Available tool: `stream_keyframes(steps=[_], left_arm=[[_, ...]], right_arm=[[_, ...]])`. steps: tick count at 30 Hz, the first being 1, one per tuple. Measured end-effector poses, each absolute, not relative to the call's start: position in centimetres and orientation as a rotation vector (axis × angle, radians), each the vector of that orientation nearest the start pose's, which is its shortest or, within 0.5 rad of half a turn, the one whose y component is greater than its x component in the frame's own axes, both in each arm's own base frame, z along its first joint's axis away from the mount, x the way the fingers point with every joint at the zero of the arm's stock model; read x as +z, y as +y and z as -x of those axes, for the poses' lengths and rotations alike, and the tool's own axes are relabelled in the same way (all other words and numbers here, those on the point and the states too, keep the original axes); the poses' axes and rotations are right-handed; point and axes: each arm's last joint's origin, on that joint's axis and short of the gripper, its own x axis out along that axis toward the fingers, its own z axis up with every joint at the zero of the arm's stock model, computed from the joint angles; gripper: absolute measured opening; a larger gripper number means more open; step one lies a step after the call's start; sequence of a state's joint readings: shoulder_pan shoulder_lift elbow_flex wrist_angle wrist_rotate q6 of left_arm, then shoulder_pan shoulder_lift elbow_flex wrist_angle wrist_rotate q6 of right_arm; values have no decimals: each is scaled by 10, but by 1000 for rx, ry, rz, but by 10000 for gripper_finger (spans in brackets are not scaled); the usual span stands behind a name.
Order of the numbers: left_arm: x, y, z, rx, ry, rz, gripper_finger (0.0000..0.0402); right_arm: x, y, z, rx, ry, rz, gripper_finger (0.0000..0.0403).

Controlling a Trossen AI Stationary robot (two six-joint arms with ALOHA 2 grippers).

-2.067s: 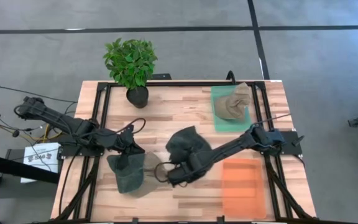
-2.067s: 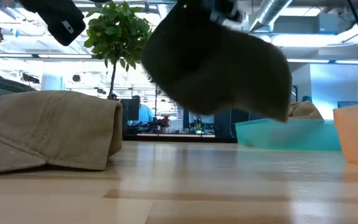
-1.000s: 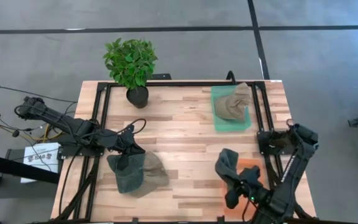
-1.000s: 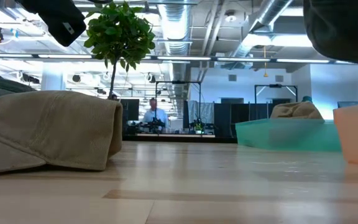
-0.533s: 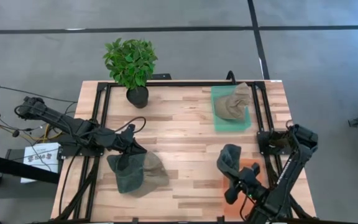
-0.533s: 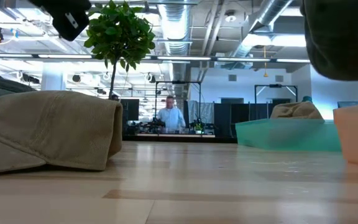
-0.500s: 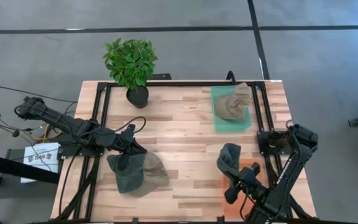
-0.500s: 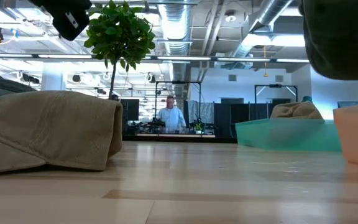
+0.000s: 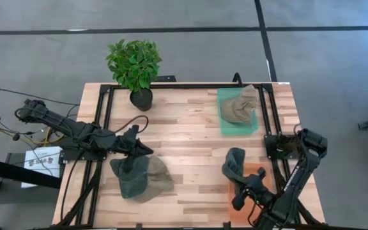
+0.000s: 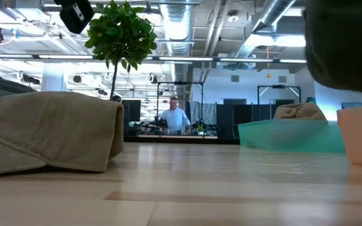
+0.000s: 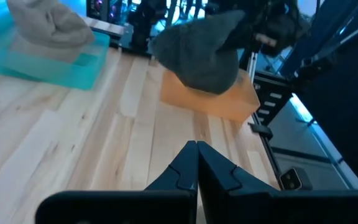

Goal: Pick & Place hat
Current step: Put the right black cap into the orange bin

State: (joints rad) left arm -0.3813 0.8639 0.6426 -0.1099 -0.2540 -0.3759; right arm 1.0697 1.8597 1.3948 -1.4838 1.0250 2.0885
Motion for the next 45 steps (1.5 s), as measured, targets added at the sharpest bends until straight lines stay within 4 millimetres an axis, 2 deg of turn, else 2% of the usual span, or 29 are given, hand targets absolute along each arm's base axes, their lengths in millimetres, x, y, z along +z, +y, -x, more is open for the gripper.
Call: stream_keyframes(steps=[6, 17, 20, 25, 29, 33, 38, 45], left_arm=[[279, -64, -181, -45, 318, 270, 0], [283, -65, -185, -43, 262, 304, 0], [281, -69, -196, -44, 238, 311, 0], [264, -84, -229, -49, 324, 280, 0], [255, -95, -258, -46, 389, 259, 0], [251, -103, -278, -41, 422, 234, 0], [251, -108, -290, -52, 428, 186, 0], [253, -109, -292, -54, 422, 181, 0]], right_arm=[[206, 265, -156, -722, 532, -269, 24], [205, 270, -144, -708, 586, -279, 70], [206, 269, -144, -712, 587, -264, 62], [207, 268, -145, -713, 592, -246, 9], [206, 269, -145, -705, 579, -265, 13], [210, 269, -146, -689, 558, -287, 5], [218, 266, -142, -689, 597, -326, 31], [241, 260, -127, -654, 744, -370, 89]])
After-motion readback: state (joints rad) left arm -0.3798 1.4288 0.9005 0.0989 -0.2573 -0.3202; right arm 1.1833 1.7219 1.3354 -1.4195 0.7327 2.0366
